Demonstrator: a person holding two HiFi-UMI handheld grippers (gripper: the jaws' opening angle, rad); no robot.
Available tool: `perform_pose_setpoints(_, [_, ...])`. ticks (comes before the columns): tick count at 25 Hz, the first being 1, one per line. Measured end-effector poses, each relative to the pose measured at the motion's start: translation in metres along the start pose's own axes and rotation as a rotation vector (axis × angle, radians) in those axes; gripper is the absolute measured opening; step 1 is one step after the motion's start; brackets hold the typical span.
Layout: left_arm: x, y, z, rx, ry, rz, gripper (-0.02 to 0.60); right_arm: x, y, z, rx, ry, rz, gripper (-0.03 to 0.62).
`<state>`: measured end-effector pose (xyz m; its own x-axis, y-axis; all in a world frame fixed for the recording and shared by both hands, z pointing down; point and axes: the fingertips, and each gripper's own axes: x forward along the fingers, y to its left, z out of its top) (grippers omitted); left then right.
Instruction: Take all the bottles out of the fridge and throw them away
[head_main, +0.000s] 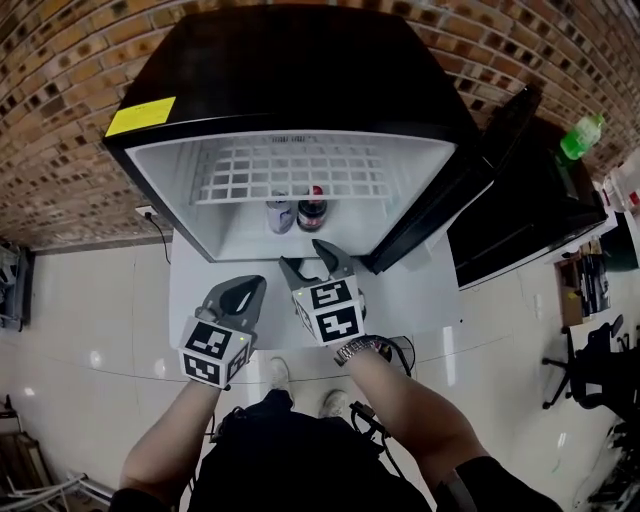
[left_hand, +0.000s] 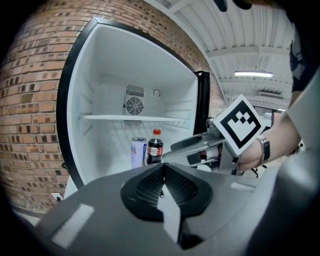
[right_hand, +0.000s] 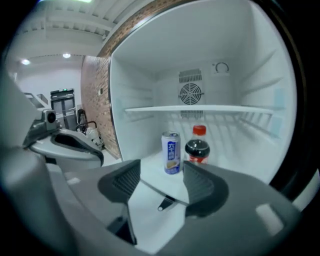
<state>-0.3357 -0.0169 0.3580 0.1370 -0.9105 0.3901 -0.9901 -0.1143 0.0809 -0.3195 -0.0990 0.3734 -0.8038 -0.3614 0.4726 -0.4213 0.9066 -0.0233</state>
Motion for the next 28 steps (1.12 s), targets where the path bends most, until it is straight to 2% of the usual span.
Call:
perform_pose_setpoints(7, [-0.002, 0.029, 0.001, -0.003, 0.003, -0.006, 0.005, 0.049, 0.004, 0.02, 0.014, 0.017, -0.062, 0.271])
perform_pose_setpoints(10, [-0.004, 0.039, -0.002, -0.008, 0.009, -0.008, 0.003, 0.063, -0.002, 0.032, -0.015, 0.011, -0.109, 0.272])
perform_pose_setpoints(18, [-0.007, 0.058, -0.013, -0.017, 0.029, -0.023, 0.005, 0.087, -0.016, 0.047, -0.022, 0.055, -0.241, 0.273])
perform_pose_setpoints(28, [-0.004, 0.071, -0.024, -0.035, 0.043, -0.044, 0.005, 0.11, -0.028, 0.056, -0.015, 0.086, -0.326, 0.269])
